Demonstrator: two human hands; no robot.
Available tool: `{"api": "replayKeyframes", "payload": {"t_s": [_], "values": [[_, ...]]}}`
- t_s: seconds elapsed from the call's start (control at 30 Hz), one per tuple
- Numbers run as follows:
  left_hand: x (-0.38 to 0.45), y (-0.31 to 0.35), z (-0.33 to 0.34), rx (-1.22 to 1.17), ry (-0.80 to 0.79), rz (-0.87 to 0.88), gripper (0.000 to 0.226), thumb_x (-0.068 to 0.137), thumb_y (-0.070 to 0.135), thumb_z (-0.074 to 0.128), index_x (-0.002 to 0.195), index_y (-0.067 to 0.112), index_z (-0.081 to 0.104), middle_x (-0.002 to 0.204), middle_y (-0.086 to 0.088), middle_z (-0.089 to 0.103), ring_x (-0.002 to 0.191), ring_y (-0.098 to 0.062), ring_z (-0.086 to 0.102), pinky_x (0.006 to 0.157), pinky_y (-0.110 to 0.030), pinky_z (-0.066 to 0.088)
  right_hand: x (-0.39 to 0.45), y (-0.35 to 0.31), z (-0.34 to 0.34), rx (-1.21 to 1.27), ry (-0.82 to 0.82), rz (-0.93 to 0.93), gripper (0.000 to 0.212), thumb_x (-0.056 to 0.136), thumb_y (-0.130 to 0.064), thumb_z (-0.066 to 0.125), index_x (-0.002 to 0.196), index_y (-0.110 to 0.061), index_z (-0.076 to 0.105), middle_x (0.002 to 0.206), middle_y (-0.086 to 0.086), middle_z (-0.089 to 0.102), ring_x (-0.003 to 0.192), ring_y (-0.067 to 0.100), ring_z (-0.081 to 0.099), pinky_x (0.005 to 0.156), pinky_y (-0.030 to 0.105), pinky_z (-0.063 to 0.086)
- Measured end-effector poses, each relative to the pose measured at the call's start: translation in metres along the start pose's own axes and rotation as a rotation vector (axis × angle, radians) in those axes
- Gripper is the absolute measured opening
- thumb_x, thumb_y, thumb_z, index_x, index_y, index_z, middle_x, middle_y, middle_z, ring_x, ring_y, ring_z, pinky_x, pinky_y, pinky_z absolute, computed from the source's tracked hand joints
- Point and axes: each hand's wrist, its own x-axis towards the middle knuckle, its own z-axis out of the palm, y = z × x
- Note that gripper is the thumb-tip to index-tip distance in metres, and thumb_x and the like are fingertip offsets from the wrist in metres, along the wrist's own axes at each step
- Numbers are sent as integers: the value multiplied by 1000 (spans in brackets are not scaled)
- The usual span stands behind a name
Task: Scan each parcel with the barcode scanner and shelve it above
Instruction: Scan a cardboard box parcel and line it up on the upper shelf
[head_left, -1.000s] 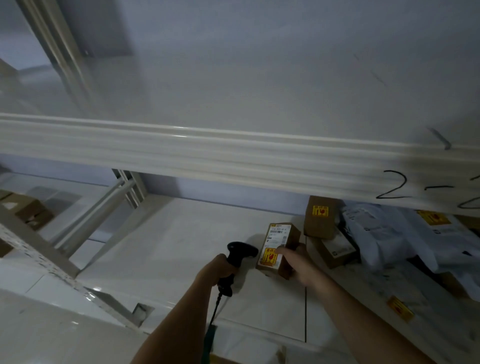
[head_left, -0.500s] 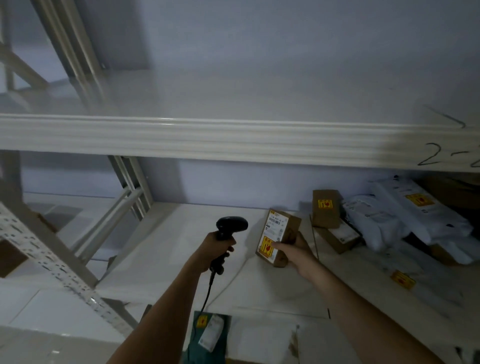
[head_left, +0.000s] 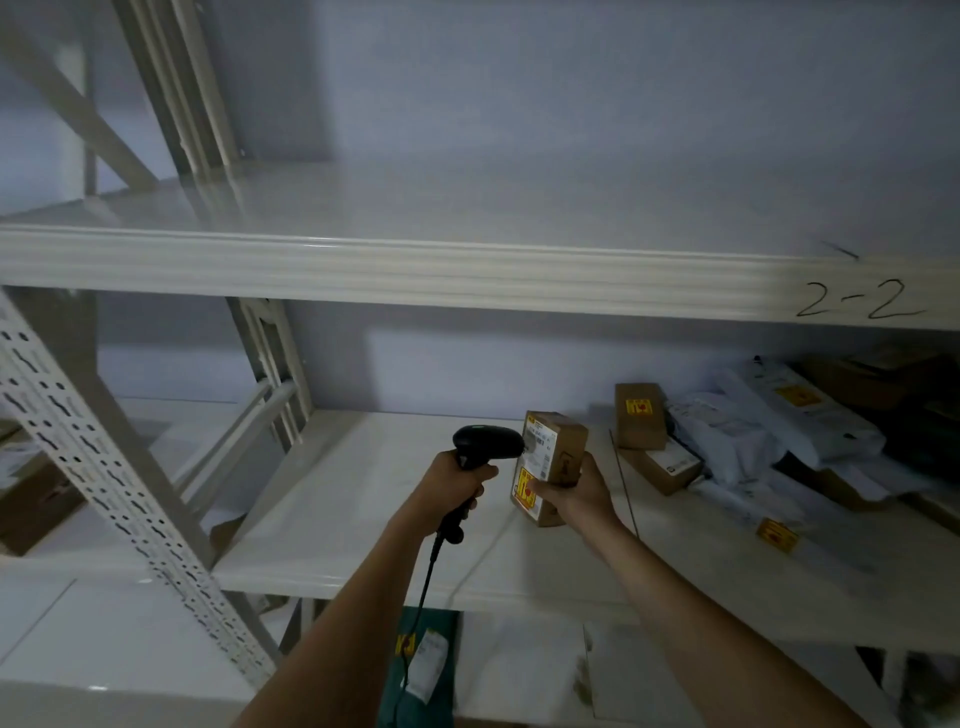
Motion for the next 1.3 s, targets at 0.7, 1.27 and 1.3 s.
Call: {"api": "replayKeyframes", "payload": {"t_s": [0.7, 1.27, 1.3], "values": [[-17, 9, 11, -2, -23, -22, 16, 87, 20, 66, 98, 8, 64, 60, -5, 55, 50, -17, 48, 52, -29, 44, -8, 12, -21, 63, -36, 55, 65, 72, -19, 88, 124, -26, 50, 129, -3, 63, 106, 16, 59, 76, 27, 49], [-17, 2, 2, 49, 164, -167, 11, 81, 4, 65, 87, 9, 58, 66, -7, 54, 55, -20, 53, 52, -29, 44, 15, 13, -44, 144, -96, 205, 68, 76, -26, 86, 127, -13, 44, 120, 5, 65, 102, 24, 68, 89, 47, 59], [-18, 5, -1, 73, 162, -194, 10, 82, 2, 64, 88, 8, 58, 67, -8, 54, 55, -20, 54, 53, -29, 43, 16, 11, -43, 144, -101, 213, 67, 77, -27, 85, 128, -12, 45, 120, 7, 66, 102, 25, 68, 90, 47, 59]]}}
